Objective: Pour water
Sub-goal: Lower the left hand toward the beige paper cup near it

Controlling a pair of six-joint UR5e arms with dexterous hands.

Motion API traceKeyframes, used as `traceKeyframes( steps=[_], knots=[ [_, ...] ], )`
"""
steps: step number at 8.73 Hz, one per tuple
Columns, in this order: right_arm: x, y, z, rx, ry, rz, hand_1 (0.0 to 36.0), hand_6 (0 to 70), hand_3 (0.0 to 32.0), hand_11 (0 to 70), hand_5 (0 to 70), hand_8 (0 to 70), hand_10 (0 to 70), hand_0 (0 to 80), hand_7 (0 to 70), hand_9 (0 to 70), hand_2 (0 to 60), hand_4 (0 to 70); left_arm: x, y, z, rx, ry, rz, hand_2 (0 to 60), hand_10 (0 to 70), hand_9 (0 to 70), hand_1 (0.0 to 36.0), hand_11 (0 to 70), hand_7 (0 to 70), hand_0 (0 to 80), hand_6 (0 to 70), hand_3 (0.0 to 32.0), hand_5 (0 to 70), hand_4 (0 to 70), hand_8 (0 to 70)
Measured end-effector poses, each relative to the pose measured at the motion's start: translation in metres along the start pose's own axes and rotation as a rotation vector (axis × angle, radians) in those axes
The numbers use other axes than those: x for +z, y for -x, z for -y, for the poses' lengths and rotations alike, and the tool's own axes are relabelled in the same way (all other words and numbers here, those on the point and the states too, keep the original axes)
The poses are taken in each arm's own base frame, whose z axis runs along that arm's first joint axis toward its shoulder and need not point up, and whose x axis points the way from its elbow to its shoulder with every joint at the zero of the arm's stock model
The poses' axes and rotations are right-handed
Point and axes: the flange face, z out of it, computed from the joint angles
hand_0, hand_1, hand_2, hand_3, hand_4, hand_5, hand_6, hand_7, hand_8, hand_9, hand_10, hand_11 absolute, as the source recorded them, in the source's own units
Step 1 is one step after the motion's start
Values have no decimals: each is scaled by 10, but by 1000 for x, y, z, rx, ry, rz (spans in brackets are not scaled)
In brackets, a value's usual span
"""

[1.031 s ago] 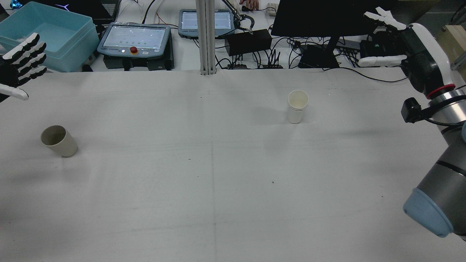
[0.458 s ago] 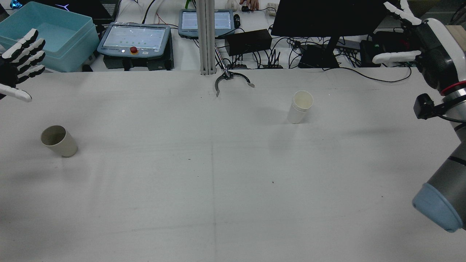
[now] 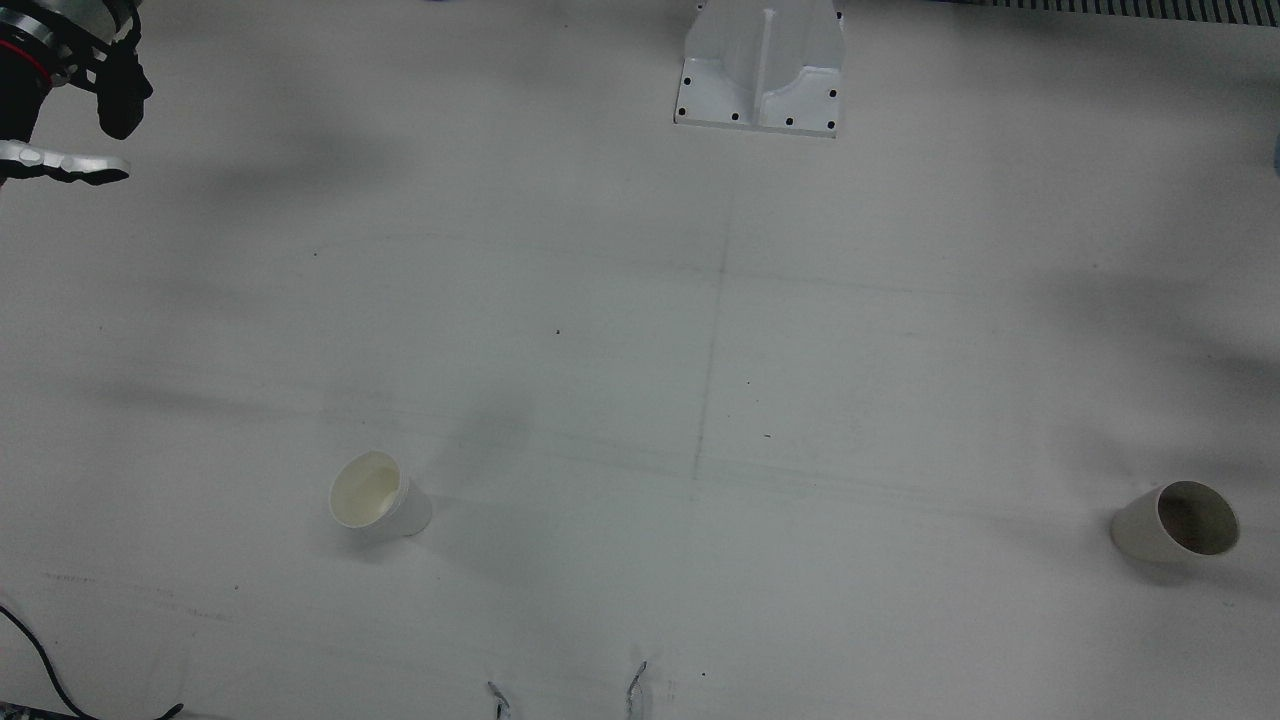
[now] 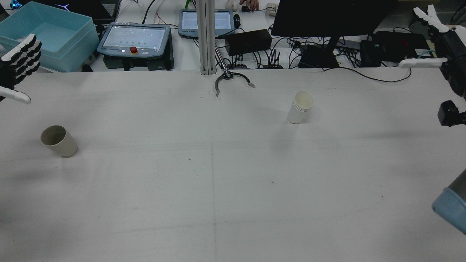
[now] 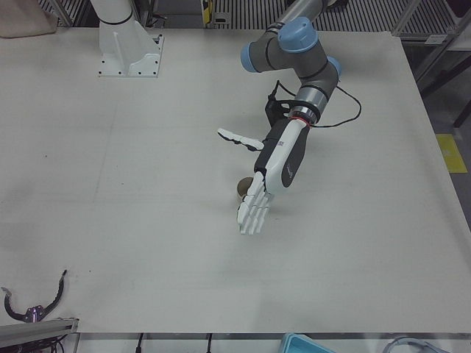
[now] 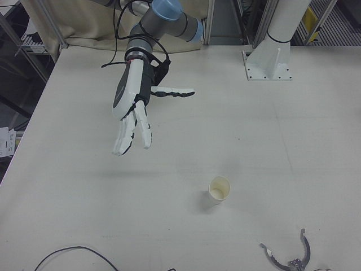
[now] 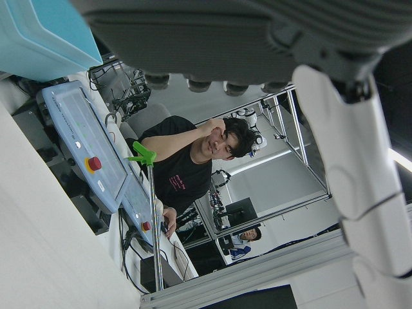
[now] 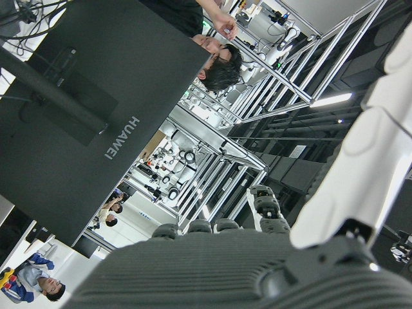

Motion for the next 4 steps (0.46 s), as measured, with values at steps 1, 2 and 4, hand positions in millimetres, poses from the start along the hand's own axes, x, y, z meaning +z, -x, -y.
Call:
traceKeyframes(
  steps=[1,2,4],
  knots=[
    [-8,-1,16,-8,-13,-3,86,0,0,0,0,0,0,432,0,0,0,0,-3,6,5,-1,-19,-2,1,0,10,132,12,0,478,0,104,0,0,0],
    [-16,-4,31,-20,-27,-11,85,0,0,0,0,0,0,430,0,0,0,0,-4,15,12,-3,-36,-3,4,0,11,137,11,0,479,0,106,0,0,0],
    [-17,-22,59,-38,-52,-26,86,0,0,0,0,0,0,431,0,0,0,0,-20,40,46,-5,-84,-29,2,0,12,142,12,0,483,0,94,0,0,0]
  ],
)
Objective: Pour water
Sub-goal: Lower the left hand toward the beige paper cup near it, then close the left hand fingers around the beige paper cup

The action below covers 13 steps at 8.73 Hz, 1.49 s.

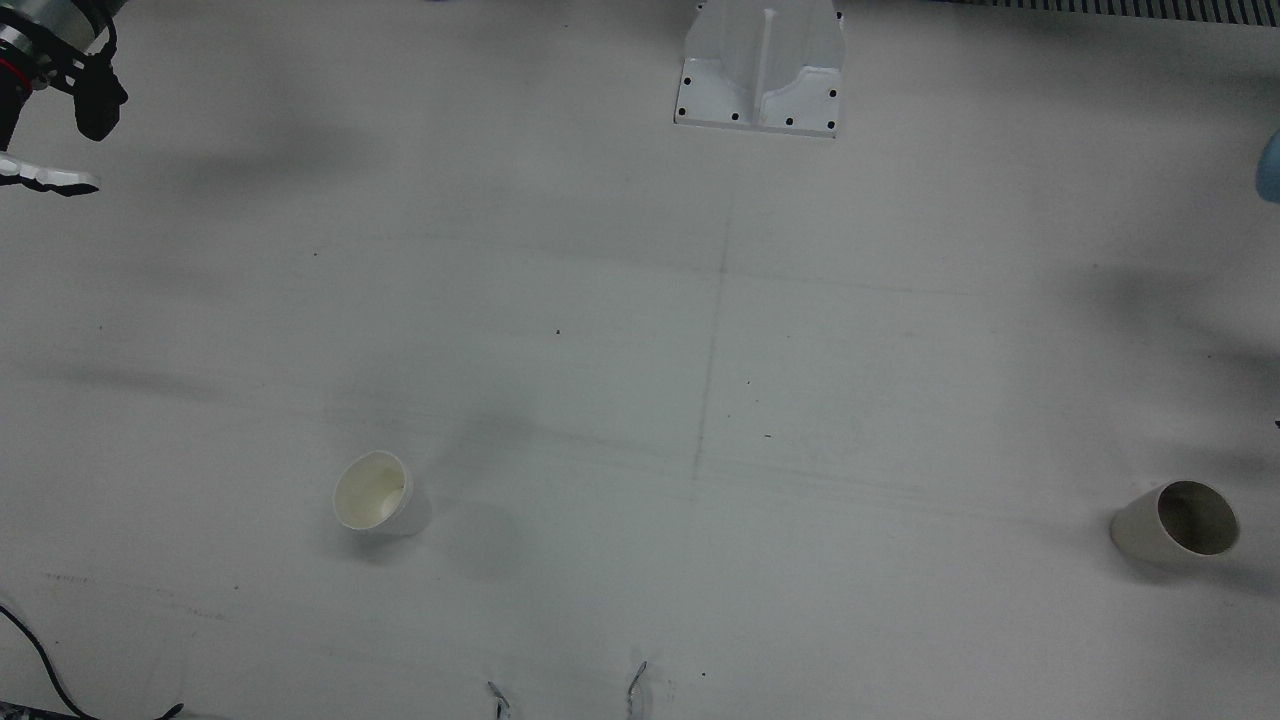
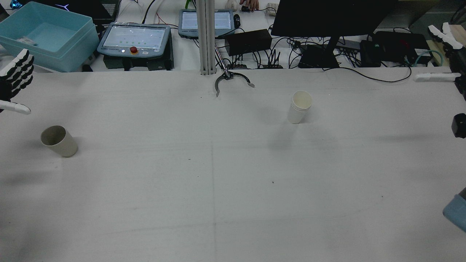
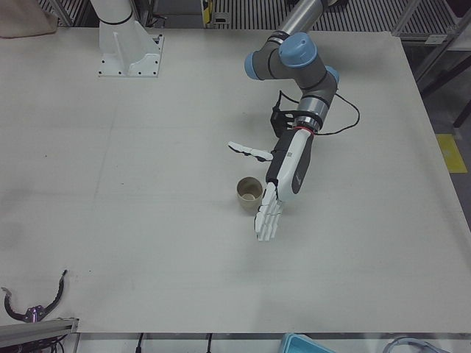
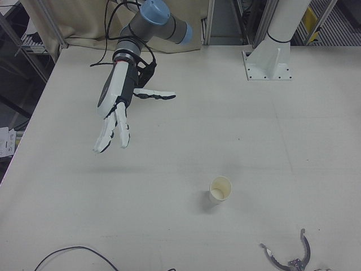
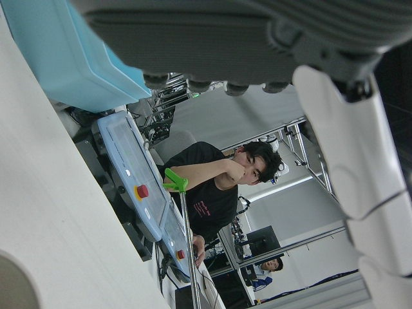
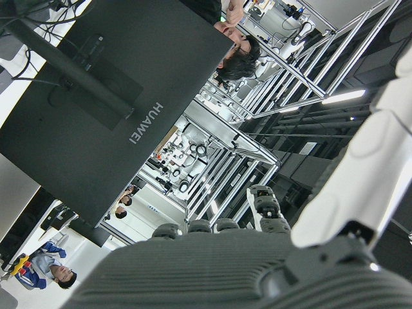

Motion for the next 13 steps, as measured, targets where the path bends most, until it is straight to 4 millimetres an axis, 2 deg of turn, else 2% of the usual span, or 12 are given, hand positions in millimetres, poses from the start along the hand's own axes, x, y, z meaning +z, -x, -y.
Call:
traceKeyframes(
  steps=[1,2,3,5,6,7,8,9,11,13],
  knots=[
    [3,-8,14,-4,-12,0,85,0,0,0,0,0,0,430,0,0,0,0,-23,9,26,1,-29,-38,7,0,12,142,16,0,485,0,84,0,0,0],
    [5,-11,24,-6,-24,3,86,0,0,0,0,0,0,432,0,0,0,0,-43,18,50,1,-44,-61,7,0,13,140,19,0,483,0,90,0,0,0],
    [6,-10,29,-5,-30,8,85,0,0,0,0,0,0,433,0,0,0,0,-57,32,62,-3,-40,-53,4,0,14,139,19,0,484,0,90,0,0,0],
    [7,-9,33,-4,-32,9,83,0,0,0,0,0,0,430,0,0,0,0,-81,67,74,5,-4,0,0,3,14,170,25,0,513,0,84,0,0,0],
    [7,-10,33,-5,-30,3,82,0,0,0,0,0,0,427,0,0,0,0,-86,80,74,20,23,16,8,6,15,204,34,0,539,0,74,0,0,0],
    [8,-10,34,-6,-29,1,82,0,0,0,0,0,0,430,0,0,0,0,-85,91,71,36,47,27,34,8,17,256,41,0,586,0,72,0,0,0],
    [8,-9,34,-6,-29,2,83,0,0,0,0,0,0,431,0,0,0,0,-80,99,67,45,65,31,54,8,19,278,43,0,603,0,74,0,0,1],
    [8,-8,34,-5,-25,-2,83,0,0,0,0,0,0,433,0,0,0,0,-74,103,63,51,77,30,50,4,17,247,34,0,569,0,88,0,0,0],
    [8,-10,32,-6,-9,-20,84,0,0,0,0,0,0,436,0,0,0,1,-62,111,60,72,101,15,43,4,16,233,32,0,556,0,66,0,0,0],
    [10,-11,28,-3,0,-25,85,0,0,0,0,0,0,438,0,0,0,5,-53,119,66,82,110,10,40,4,17,226,32,0,551,0,70,0,0,0]
  ],
)
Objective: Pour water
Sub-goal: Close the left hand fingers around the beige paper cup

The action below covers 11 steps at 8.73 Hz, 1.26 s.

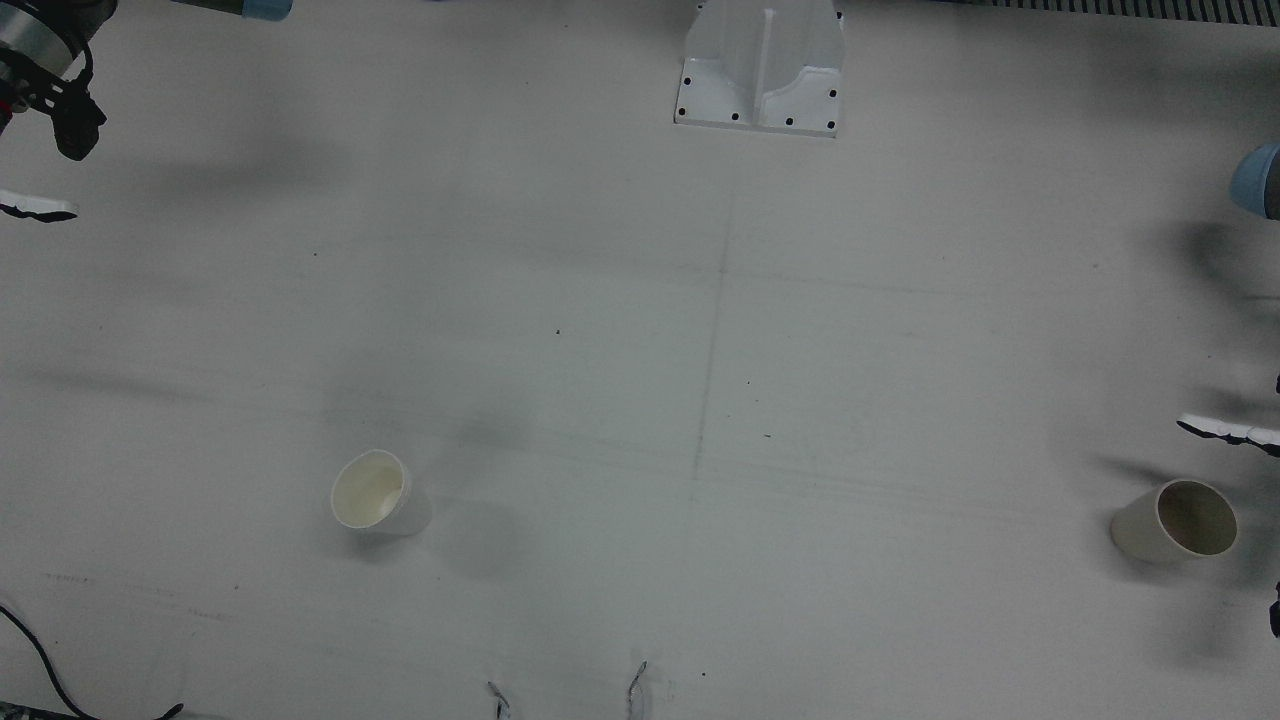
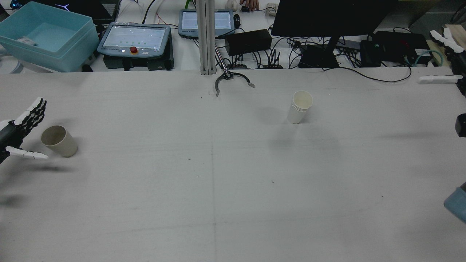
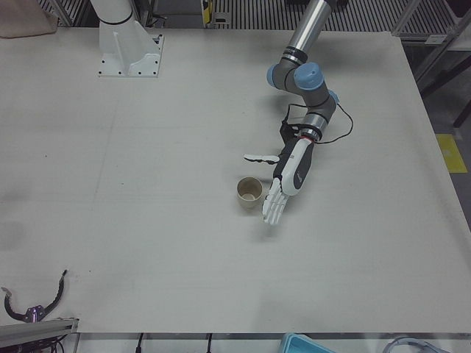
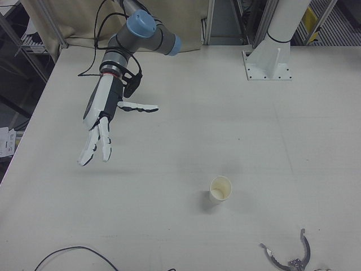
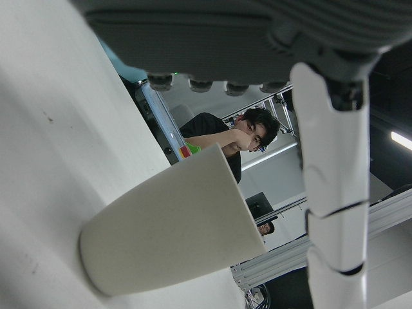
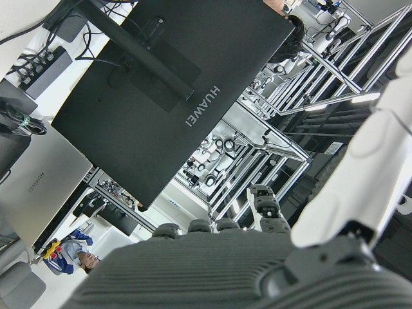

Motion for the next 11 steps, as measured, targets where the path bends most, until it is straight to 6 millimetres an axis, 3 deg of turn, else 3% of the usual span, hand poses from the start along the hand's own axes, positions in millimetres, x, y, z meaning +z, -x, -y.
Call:
traceKeyframes(
  steps=[2,7,10,11],
  knots=[
    [1,-1,-2,-3,5,-3,78,0,0,0,0,4,0,430,0,4,0,13,5,10,10,0,0,1,43,5,16,231,34,0,556,0,78,0,0,0],
    [1,-2,-3,-7,6,-5,79,0,0,0,4,6,0,429,0,4,0,14,31,23,10,0,8,-3,31,9,15,219,38,0,550,0,58,0,0,0],
    [1,-4,-3,-10,6,-6,78,0,0,2,0,7,0,425,0,7,1,12,27,38,10,-5,15,18,31,12,16,223,42,10,559,0,0,0,42,0],
    [1,-3,-2,-10,3,-6,78,0,0,2,0,7,0,424,0,7,4,12,28,44,8,-9,22,26,32,12,15,224,42,10,560,0,0,0,43,0]
  ],
)
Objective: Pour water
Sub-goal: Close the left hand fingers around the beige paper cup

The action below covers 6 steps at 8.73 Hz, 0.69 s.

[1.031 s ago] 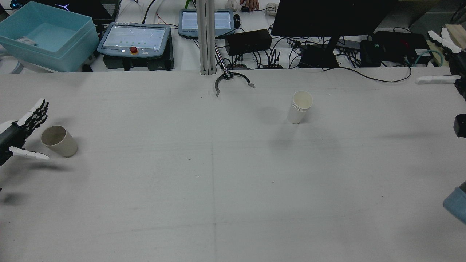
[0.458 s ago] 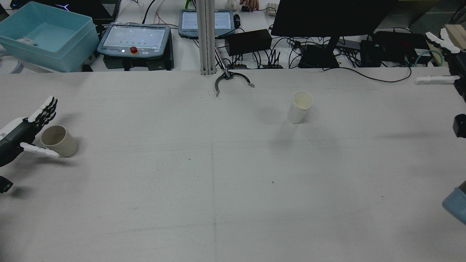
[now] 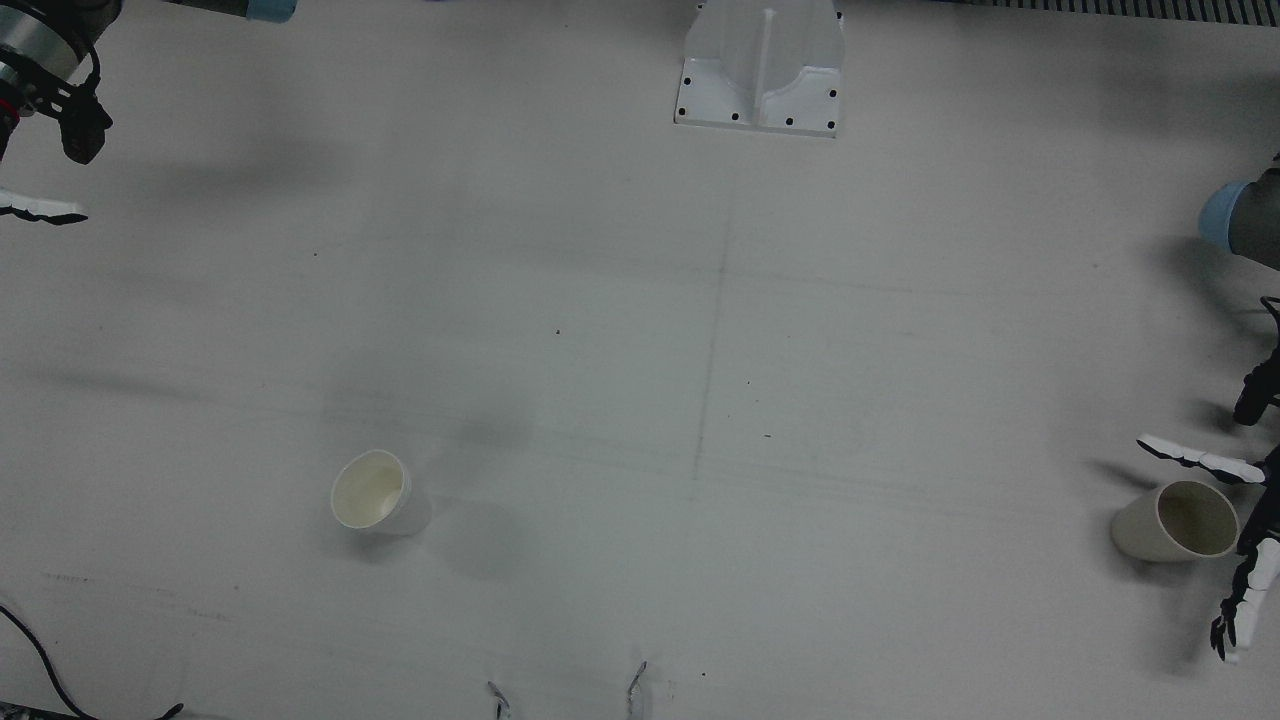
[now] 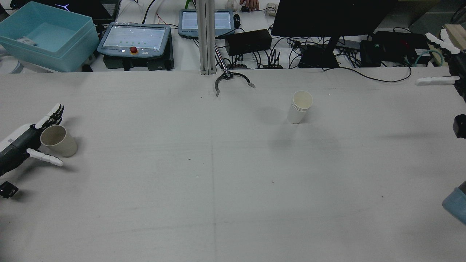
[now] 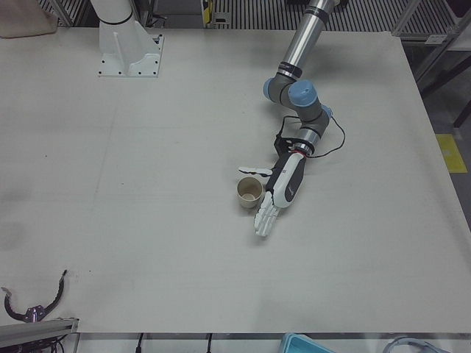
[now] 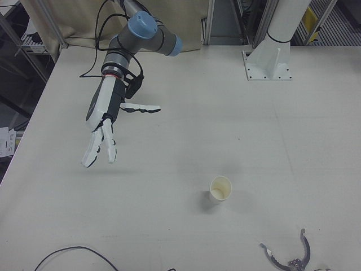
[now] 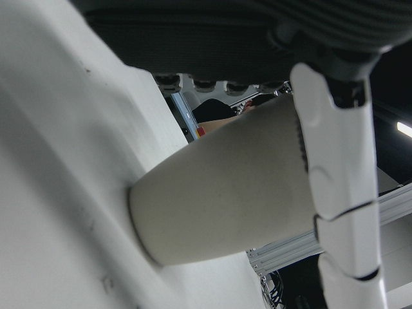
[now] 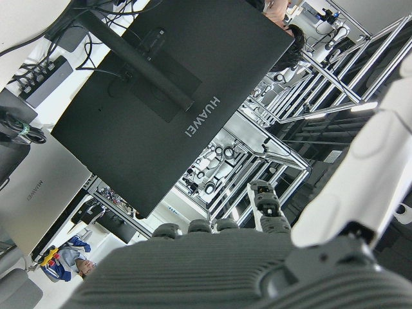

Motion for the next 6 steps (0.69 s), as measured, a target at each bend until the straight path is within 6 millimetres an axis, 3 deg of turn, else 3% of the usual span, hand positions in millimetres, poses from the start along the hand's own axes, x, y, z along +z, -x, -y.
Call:
traceKeyframes(
  steps=[2,4,5,6],
  knots=[
    [0,-1,1,-1,-2,-1,79,0,0,2,0,8,0,426,0,8,1,12,4,7,-5,-12,9,7,25,12,15,220,43,13,560,0,0,0,45,0],
    [0,-1,1,-2,-2,-1,79,0,0,1,1,8,0,427,0,8,4,14,5,8,-6,-17,11,10,35,11,11,212,40,13,548,0,0,74,63,0],
    [0,-1,1,-2,-2,-2,78,0,0,2,1,9,0,425,0,10,2,14,4,8,-6,-18,10,11,56,19,6,201,48,29,532,0,0,178,95,0],
    [0,-1,1,-2,-2,-2,77,0,0,3,1,9,0,423,0,10,1,12,3,8,-5,-23,2,13,92,25,0,185,54,46,514,1,0,347,133,0]
  ],
)
